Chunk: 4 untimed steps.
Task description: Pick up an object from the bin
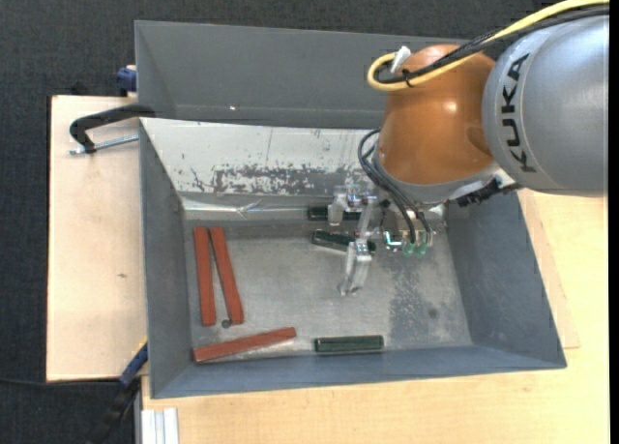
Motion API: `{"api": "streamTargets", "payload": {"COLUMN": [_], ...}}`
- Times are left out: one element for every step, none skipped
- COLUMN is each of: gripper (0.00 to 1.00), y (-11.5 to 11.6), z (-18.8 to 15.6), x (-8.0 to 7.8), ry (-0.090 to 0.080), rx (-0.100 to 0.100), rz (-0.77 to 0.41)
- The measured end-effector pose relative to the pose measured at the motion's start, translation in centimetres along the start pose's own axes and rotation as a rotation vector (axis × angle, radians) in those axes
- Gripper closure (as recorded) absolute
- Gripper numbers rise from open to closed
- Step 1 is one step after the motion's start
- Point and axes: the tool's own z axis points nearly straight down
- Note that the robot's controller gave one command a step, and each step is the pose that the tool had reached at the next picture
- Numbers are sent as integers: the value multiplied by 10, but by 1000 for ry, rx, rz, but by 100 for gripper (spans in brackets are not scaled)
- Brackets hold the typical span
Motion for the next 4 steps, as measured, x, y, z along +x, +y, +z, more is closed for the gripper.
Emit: {"api": "streamTargets", "payload": {"gripper": [0,0,0,100], "y": [0,-20,-43,-22], "z": [-3,24,87,119], "x": [-2,-43,-59,-54], "ry": [-6,-16,-12,-10], "rx": [0,-1,0,-1], "rz": [1,-29,-22,60]}}
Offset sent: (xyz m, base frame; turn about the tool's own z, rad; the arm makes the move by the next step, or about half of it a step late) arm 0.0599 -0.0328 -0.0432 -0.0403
